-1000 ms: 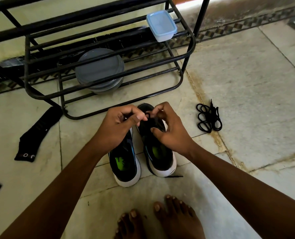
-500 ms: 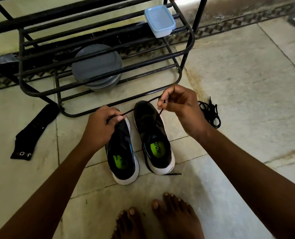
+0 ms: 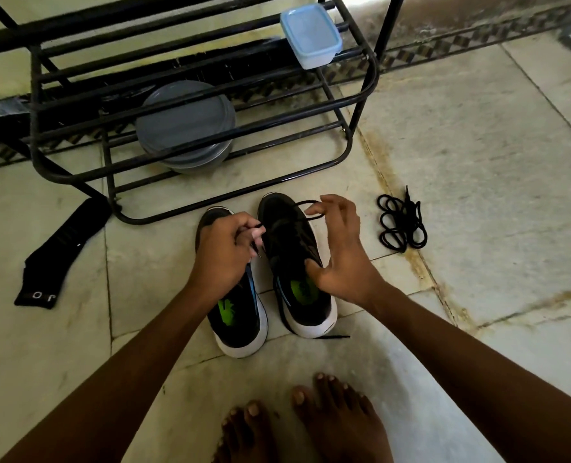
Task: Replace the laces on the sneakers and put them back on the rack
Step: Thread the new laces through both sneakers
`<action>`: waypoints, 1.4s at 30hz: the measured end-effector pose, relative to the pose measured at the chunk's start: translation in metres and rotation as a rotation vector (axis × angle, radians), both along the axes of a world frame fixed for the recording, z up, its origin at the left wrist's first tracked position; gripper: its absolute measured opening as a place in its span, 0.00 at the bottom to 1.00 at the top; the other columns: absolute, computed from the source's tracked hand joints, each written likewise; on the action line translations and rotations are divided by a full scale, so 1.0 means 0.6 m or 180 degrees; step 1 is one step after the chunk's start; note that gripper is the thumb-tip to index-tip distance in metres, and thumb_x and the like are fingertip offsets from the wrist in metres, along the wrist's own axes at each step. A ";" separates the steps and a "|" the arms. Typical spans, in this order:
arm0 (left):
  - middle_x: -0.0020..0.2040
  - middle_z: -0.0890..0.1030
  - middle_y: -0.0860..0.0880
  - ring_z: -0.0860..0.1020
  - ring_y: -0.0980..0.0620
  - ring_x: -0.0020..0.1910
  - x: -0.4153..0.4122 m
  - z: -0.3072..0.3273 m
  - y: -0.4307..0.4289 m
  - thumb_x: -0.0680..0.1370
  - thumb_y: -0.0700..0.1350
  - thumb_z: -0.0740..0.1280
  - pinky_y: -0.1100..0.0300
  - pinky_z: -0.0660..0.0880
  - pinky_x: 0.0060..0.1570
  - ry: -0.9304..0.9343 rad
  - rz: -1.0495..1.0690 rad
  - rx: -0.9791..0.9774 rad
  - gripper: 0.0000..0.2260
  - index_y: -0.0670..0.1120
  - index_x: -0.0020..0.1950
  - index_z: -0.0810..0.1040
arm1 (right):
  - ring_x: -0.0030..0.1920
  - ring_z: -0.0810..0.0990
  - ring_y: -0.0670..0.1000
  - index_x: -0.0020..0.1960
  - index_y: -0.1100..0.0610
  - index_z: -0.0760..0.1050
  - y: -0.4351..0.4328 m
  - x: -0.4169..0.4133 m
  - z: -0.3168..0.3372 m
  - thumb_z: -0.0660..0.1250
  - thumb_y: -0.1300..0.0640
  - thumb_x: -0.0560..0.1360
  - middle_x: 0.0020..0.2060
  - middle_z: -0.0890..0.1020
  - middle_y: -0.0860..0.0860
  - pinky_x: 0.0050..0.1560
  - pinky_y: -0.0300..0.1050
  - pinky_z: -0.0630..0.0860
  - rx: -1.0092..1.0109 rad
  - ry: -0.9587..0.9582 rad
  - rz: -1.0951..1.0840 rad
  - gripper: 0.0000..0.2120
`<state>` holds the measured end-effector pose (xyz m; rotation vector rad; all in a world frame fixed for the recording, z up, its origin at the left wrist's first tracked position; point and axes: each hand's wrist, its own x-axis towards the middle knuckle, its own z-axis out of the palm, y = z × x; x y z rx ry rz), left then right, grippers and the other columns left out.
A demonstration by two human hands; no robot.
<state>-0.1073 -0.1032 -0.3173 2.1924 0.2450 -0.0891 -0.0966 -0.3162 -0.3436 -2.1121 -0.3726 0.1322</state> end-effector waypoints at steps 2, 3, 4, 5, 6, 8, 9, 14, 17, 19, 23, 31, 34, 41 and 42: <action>0.37 0.84 0.49 0.83 0.52 0.32 0.001 -0.003 -0.005 0.81 0.36 0.68 0.63 0.80 0.35 0.0064 0.0071 -0.0187 0.06 0.43 0.49 0.83 | 0.73 0.58 0.64 0.65 0.49 0.74 0.000 -0.004 -0.003 0.71 0.56 0.60 0.74 0.58 0.56 0.70 0.60 0.65 -0.0428 -0.0219 0.0176 0.33; 0.37 0.84 0.47 0.84 0.51 0.33 0.002 -0.004 -0.008 0.81 0.35 0.68 0.63 0.81 0.36 0.0099 0.0107 -0.0254 0.05 0.42 0.49 0.83 | 0.73 0.57 0.66 0.63 0.47 0.76 -0.001 -0.003 -0.006 0.72 0.55 0.60 0.76 0.56 0.57 0.70 0.61 0.64 -0.0637 -0.0361 0.0330 0.30; 0.38 0.84 0.46 0.85 0.51 0.35 0.002 -0.006 -0.010 0.80 0.35 0.69 0.64 0.81 0.37 0.0134 0.0143 -0.0318 0.04 0.41 0.49 0.83 | 0.74 0.55 0.67 0.61 0.45 0.79 -0.002 -0.001 -0.010 0.73 0.55 0.61 0.77 0.55 0.57 0.70 0.62 0.64 -0.0807 -0.0468 0.0499 0.28; 0.39 0.84 0.44 0.85 0.50 0.37 0.002 -0.007 -0.012 0.79 0.34 0.70 0.65 0.81 0.38 0.0168 0.0177 -0.0361 0.04 0.41 0.49 0.83 | 0.74 0.55 0.68 0.60 0.43 0.80 -0.004 0.001 -0.012 0.73 0.54 0.62 0.78 0.55 0.57 0.71 0.61 0.63 -0.0940 -0.0542 0.0669 0.26; 0.39 0.84 0.43 0.86 0.50 0.38 0.002 -0.009 -0.013 0.79 0.33 0.70 0.65 0.80 0.39 0.0198 0.0199 -0.0390 0.04 0.40 0.49 0.83 | 0.74 0.54 0.68 0.59 0.42 0.81 -0.004 0.004 -0.015 0.73 0.53 0.64 0.78 0.55 0.57 0.71 0.60 0.62 -0.1030 -0.0591 0.0812 0.23; 0.38 0.83 0.45 0.85 0.53 0.38 0.002 -0.011 -0.014 0.77 0.32 0.72 0.65 0.81 0.40 0.0233 0.0156 -0.0366 0.06 0.42 0.48 0.83 | 0.74 0.55 0.67 0.57 0.43 0.83 -0.003 0.009 -0.019 0.73 0.53 0.67 0.78 0.58 0.57 0.70 0.59 0.63 -0.1051 -0.0648 0.0933 0.19; 0.38 0.84 0.47 0.85 0.54 0.38 0.002 -0.014 -0.012 0.76 0.32 0.73 0.64 0.82 0.41 0.0251 0.0101 -0.0331 0.08 0.44 0.47 0.83 | 0.74 0.57 0.66 0.56 0.45 0.84 -0.003 0.010 -0.021 0.74 0.54 0.68 0.77 0.60 0.56 0.69 0.58 0.65 -0.0984 -0.0638 0.0934 0.16; 0.40 0.86 0.51 0.86 0.55 0.39 0.000 -0.023 -0.009 0.70 0.31 0.78 0.60 0.81 0.46 0.0390 -0.0079 -0.0242 0.14 0.50 0.45 0.83 | 0.69 0.65 0.59 0.49 0.51 0.82 -0.005 0.013 -0.032 0.76 0.60 0.70 0.70 0.69 0.53 0.64 0.50 0.70 -0.0584 -0.0490 0.0930 0.10; 0.40 0.86 0.52 0.85 0.57 0.37 -0.004 -0.025 -0.016 0.72 0.33 0.77 0.66 0.79 0.43 0.0393 -0.0100 -0.0199 0.11 0.48 0.47 0.84 | 0.66 0.71 0.57 0.48 0.54 0.82 -0.008 0.015 -0.037 0.77 0.63 0.70 0.66 0.72 0.55 0.62 0.51 0.73 -0.0335 -0.0441 0.0972 0.09; 0.39 0.86 0.52 0.84 0.58 0.37 -0.006 -0.025 -0.020 0.72 0.34 0.77 0.67 0.79 0.42 0.0382 -0.0118 -0.0152 0.10 0.47 0.48 0.84 | 0.63 0.75 0.56 0.47 0.56 0.83 -0.009 0.016 -0.040 0.78 0.63 0.70 0.64 0.74 0.56 0.60 0.51 0.76 -0.0137 -0.0477 0.0984 0.08; 0.39 0.85 0.53 0.84 0.61 0.37 -0.006 -0.025 -0.024 0.73 0.33 0.76 0.69 0.78 0.42 0.0295 -0.0148 -0.0081 0.11 0.50 0.46 0.83 | 0.59 0.78 0.51 0.44 0.58 0.84 -0.011 0.014 -0.046 0.80 0.63 0.69 0.60 0.77 0.56 0.57 0.49 0.78 0.0094 -0.0507 0.0786 0.06; 0.38 0.84 0.54 0.83 0.62 0.35 -0.003 -0.015 -0.029 0.73 0.32 0.73 0.71 0.78 0.42 0.0165 -0.0266 0.0076 0.11 0.48 0.47 0.83 | 0.65 0.76 0.59 0.50 0.58 0.86 -0.008 0.002 -0.037 0.68 0.56 0.71 0.64 0.79 0.56 0.58 0.49 0.77 -0.0462 -0.0845 0.0715 0.12; 0.39 0.84 0.54 0.83 0.62 0.36 -0.001 -0.012 -0.030 0.73 0.32 0.74 0.71 0.79 0.42 0.0186 -0.0285 0.0030 0.11 0.48 0.47 0.83 | 0.67 0.72 0.60 0.48 0.57 0.86 0.000 0.002 -0.026 0.65 0.55 0.72 0.66 0.78 0.55 0.56 0.50 0.77 -0.0801 -0.0855 0.0749 0.12; 0.39 0.85 0.53 0.84 0.60 0.36 0.000 -0.015 -0.030 0.72 0.32 0.75 0.68 0.80 0.42 0.0219 -0.0246 0.0017 0.11 0.47 0.47 0.83 | 0.72 0.66 0.63 0.51 0.57 0.86 0.016 -0.002 -0.031 0.70 0.58 0.75 0.72 0.70 0.57 0.71 0.50 0.65 -0.0849 -0.0157 0.0582 0.08; 0.39 0.85 0.53 0.84 0.60 0.36 -0.001 -0.016 -0.030 0.72 0.32 0.75 0.68 0.80 0.42 0.0213 -0.0251 0.0027 0.11 0.47 0.47 0.83 | 0.72 0.66 0.62 0.52 0.57 0.86 0.017 -0.002 -0.032 0.71 0.58 0.75 0.73 0.70 0.57 0.70 0.47 0.63 -0.0848 -0.0134 0.0517 0.08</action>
